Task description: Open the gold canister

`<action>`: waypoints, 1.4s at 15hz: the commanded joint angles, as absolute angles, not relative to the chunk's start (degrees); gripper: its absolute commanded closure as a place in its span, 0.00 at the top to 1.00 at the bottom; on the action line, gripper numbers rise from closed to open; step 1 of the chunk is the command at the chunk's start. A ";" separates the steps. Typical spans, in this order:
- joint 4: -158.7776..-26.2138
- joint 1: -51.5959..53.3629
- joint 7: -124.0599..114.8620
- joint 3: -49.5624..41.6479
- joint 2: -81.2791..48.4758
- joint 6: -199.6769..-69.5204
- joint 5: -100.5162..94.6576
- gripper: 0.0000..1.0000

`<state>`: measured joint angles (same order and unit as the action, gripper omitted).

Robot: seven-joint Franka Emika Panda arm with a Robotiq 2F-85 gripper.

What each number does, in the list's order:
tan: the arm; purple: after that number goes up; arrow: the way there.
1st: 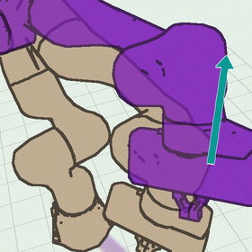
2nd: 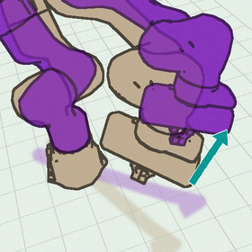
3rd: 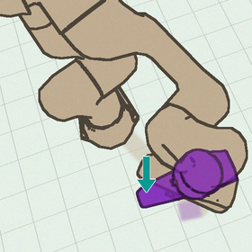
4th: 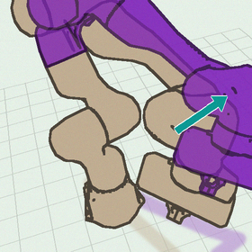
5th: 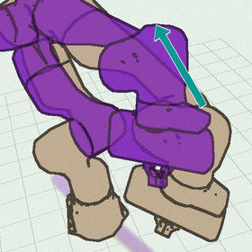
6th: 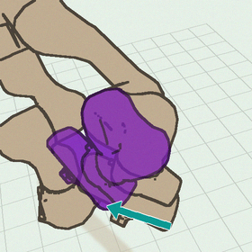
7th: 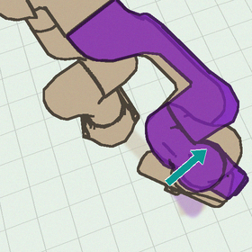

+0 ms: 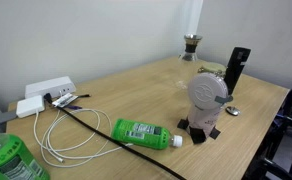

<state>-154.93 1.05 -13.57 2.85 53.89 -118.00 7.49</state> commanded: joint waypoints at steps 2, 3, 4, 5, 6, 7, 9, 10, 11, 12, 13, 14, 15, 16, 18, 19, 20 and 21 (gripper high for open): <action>-154.82 0.37 -13.07 3.35 53.88 -117.84 8.04 1.00; -154.82 0.37 -13.07 3.35 53.88 -117.84 8.04 1.00; -154.82 0.37 -13.07 3.35 53.88 -117.84 8.04 1.00; -154.82 0.37 -13.07 3.35 53.88 -117.84 8.04 1.00; -154.82 0.37 -13.07 3.35 53.88 -117.84 8.04 1.00; -154.82 0.37 -13.07 3.35 53.88 -117.84 8.04 1.00; -154.74 -1.59 -16.94 4.91 52.40 -117.57 7.62 1.00; -154.88 -2.94 -19.73 6.09 51.65 -117.61 7.01 1.00; -155.18 -4.22 -22.61 7.30 50.68 -117.79 6.20 1.00; -155.66 -5.40 -24.68 8.00 49.69 -118.19 5.40 1.00; -155.90 -6.61 -27.09 9.10 48.43 -118.34 4.54 1.00; -155.99 -7.86 -29.70 10.23 47.10 -118.43 3.68 1.00; -155.97 -9.04 -32.49 11.19 45.50 -118.64 2.97 1.00; -155.84 -10.11 -35.26 11.99 43.89 -118.71 2.39 1.00; -155.05 -11.24 -41.34 12.89 40.23 -117.33 2.18 1.00; -154.75 -11.29 -44.19 12.84 38.33 -116.80 2.55 1.00; -154.66 -10.77 -46.46 12.16 36.70 -116.80 3.72 1.00; -156.48 -8.91 -43.57 10.92 39.91 -117.95 2.11 1.00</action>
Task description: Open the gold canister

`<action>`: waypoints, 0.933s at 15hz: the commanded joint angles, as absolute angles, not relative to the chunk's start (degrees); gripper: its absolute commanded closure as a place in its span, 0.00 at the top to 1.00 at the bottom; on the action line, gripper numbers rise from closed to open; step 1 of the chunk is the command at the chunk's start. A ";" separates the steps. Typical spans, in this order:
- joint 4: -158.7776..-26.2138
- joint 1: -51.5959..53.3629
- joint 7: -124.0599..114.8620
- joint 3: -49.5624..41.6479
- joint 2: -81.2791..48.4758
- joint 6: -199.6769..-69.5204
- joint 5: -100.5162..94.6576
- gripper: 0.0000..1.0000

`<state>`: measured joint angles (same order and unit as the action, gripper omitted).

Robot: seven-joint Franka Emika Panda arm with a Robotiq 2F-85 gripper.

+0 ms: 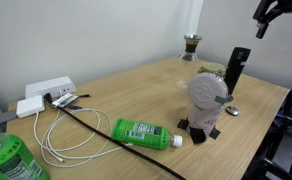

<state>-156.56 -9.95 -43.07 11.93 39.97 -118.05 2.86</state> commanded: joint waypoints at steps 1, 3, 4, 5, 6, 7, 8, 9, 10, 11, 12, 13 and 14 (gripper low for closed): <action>-156.30 -8.83 -45.43 10.82 38.46 -117.96 2.09 1.00; -155.63 -8.75 -46.77 10.70 37.06 -117.95 2.08 1.00; -155.44 -8.75 -46.94 10.69 37.02 -117.90 2.09 1.00; -155.35 -8.75 -46.99 10.68 37.04 -117.88 2.09 1.00; -155.34 -8.76 -47.00 10.69 37.07 -117.86 2.10 1.00; -155.34 -8.76 -47.01 10.68 37.07 -117.86 2.10 1.00; -154.97 -9.97 -50.84 11.83 36.14 -117.84 1.75 1.00; -154.71 -10.58 -54.46 12.35 35.18 -117.98 2.04 1.00; -154.79 -11.08 -58.41 12.72 34.46 -118.79 1.94 1.00; -154.50 -10.94 -61.51 12.42 32.95 -118.74 2.60 1.00; -154.81 -10.86 -64.61 12.08 31.67 -120.19 2.96 1.00; -154.74 -10.76 -67.81 11.86 30.27 -120.60 3.09 1.00; -155.56 -10.61 -71.03 11.59 29.17 -124.25 3.26 1.00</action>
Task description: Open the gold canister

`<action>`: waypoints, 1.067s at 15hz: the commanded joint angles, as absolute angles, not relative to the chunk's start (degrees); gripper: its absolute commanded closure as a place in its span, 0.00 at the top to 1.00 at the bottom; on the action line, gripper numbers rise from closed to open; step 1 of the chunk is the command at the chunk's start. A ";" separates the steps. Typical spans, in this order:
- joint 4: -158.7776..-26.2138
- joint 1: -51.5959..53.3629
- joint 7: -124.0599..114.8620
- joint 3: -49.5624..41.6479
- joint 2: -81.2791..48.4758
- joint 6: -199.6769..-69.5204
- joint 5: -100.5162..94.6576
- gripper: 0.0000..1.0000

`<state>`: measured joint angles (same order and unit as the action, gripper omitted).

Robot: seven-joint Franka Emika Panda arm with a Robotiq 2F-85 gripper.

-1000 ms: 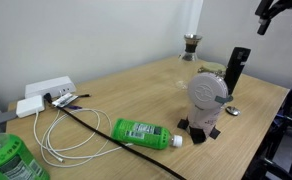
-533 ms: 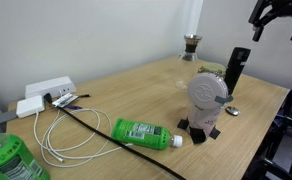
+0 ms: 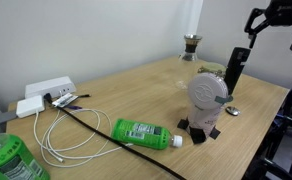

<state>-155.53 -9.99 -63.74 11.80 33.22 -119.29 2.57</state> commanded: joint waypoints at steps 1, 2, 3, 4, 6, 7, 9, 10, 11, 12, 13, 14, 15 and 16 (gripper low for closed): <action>-155.42 -10.21 -73.23 10.69 27.45 -125.97 3.98 1.00; -155.82 -10.04 -75.47 10.40 26.20 -129.48 3.73 1.00; -155.96 -9.83 -77.37 9.80 24.88 -132.66 3.99 1.00; -156.00 -9.98 -79.48 9.53 23.59 -135.40 3.46 1.00; -156.50 -10.22 -83.24 8.86 21.33 -140.07 2.68 1.00; -155.99 -8.84 -80.91 8.15 22.73 -136.41 2.06 1.00; -155.94 -8.61 -81.26 7.79 21.93 -137.05 1.90 1.00; -155.93 -8.47 -81.24 7.83 22.18 -136.99 1.92 1.00; -155.93 -8.39 -81.23 7.86 22.40 -136.97 1.94 1.00; -155.93 -8.37 -81.23 7.86 22.44 -136.97 1.94 1.00; -155.93 -8.37 -81.23 7.85 22.44 -136.96 1.94 1.00; -155.93 -8.37 -81.23 7.85 22.43 -136.96 1.94 1.00; -155.93 -8.37 -81.23 7.84 22.43 -136.96 1.94 1.00; -155.86 -8.85 -82.76 7.77 21.55 -137.81 2.44 1.00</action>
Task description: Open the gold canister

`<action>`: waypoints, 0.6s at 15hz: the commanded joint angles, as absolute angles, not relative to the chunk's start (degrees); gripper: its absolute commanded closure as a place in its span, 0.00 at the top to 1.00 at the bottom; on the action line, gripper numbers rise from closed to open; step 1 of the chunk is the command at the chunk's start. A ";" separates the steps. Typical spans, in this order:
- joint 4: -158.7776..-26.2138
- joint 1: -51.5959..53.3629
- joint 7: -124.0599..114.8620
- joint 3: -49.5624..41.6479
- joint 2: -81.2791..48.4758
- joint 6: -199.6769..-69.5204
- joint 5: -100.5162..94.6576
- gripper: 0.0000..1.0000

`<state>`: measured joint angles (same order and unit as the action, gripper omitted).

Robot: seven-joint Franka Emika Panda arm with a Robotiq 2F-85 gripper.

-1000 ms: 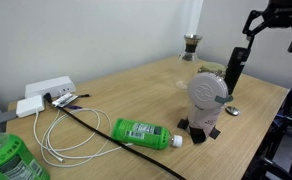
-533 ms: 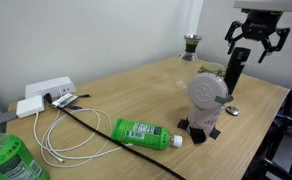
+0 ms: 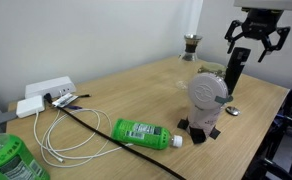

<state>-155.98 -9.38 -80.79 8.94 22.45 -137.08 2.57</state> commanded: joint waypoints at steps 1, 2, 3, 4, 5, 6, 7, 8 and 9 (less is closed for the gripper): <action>-155.87 -9.35 -84.66 7.90 21.07 -138.64 2.35 1.00; -155.64 -9.51 -86.64 7.58 20.27 -139.19 3.13 1.00; -155.57 -9.76 -88.43 7.43 19.62 -139.75 2.90 1.00; -155.63 -10.09 -90.34 7.45 19.15 -140.71 2.06 1.00; -155.55 -9.90 -91.56 7.08 18.33 -141.87 2.45 1.00; -155.34 -9.38 -92.23 6.43 17.39 -143.11 3.55 1.00; -155.26 -9.25 -93.32 6.07 16.54 -144.77 3.99 1.00; -155.24 -9.12 -94.32 5.71 15.74 -146.37 4.47 1.00; -155.35 -9.41 -95.92 5.63 15.09 -148.37 4.23 1.00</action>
<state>-155.87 -9.64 -92.49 6.62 17.69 -144.03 3.31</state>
